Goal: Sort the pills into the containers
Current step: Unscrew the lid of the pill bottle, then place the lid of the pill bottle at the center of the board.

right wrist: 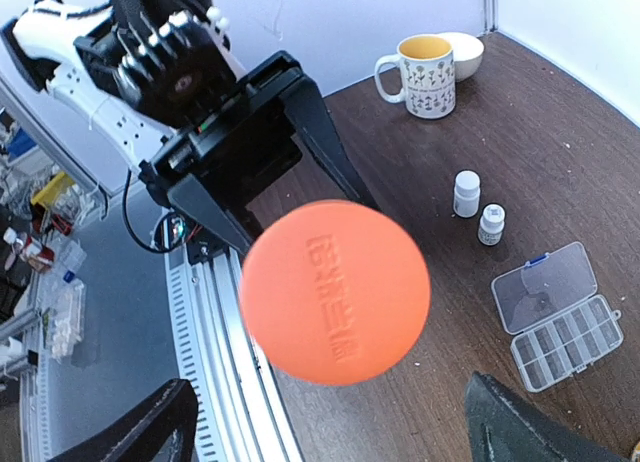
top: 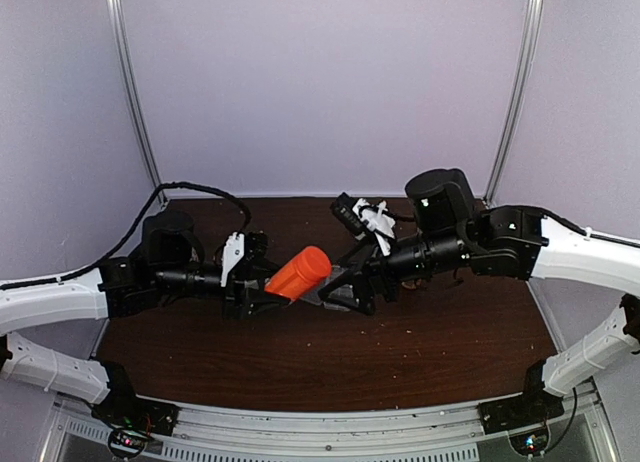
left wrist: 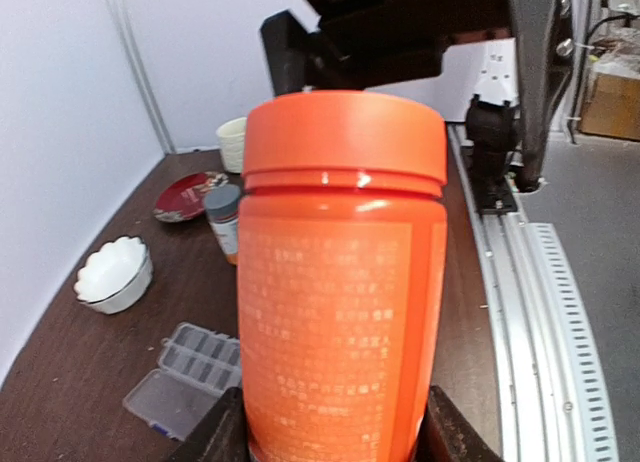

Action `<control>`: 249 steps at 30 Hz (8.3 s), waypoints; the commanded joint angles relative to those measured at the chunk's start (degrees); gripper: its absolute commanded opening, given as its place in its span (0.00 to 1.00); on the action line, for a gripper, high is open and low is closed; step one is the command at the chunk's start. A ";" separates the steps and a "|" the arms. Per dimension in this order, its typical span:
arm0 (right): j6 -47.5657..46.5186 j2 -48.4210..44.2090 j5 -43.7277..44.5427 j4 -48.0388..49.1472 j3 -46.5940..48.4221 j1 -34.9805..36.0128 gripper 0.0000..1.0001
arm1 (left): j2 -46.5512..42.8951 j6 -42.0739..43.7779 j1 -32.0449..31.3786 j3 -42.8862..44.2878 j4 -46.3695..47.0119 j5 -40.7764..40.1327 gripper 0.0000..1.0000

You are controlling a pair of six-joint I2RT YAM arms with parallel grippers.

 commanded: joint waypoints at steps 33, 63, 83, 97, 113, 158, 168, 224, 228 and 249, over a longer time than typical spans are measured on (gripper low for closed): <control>43.97 12.21 12.24 -8.54 18.55 -1.84 0.84 | 0.47 17.06 -7.58 0.79 6.82 -33.68 0.38; 40.43 13.74 1.91 -3.01 13.62 -2.36 0.61 | 0.78 16.33 -7.91 0.26 6.65 -33.95 0.33; -1.72 6.29 -6.73 -2.38 7.51 -1.35 0.43 | -0.19 6.19 -4.75 6.06 -9.60 6.53 0.30; -14.98 -4.81 -1.22 7.45 -4.97 1.30 0.89 | 1.25 5.32 -4.71 11.98 -15.58 15.58 0.28; 24.51 -10.35 11.43 -1.83 -0.47 0.20 1.00 | -2.09 9.06 -6.98 8.35 -9.68 -20.34 0.23; 33.01 5.92 -4.33 2.31 8.03 -1.97 0.43 | -1.04 13.13 -9.12 9.13 -10.03 -23.27 0.23; -6.32 3.26 0.33 -2.41 8.70 1.79 0.30 | -1.32 9.93 -9.05 8.86 -12.00 -12.96 0.23; -58.69 -10.99 -3.49 -9.34 -7.07 0.48 0.05 | -4.25 6.01 -9.04 2.86 -5.26 -16.40 0.24; -43.49 -14.04 -8.36 -2.52 -13.78 0.82 0.01 | -4.67 3.90 -9.05 1.24 -3.05 -18.95 0.24; 16.18 7.49 33.58 -17.45 -10.20 -1.79 0.00 | -2.64 -2.30 -9.05 1.89 2.27 -23.02 0.20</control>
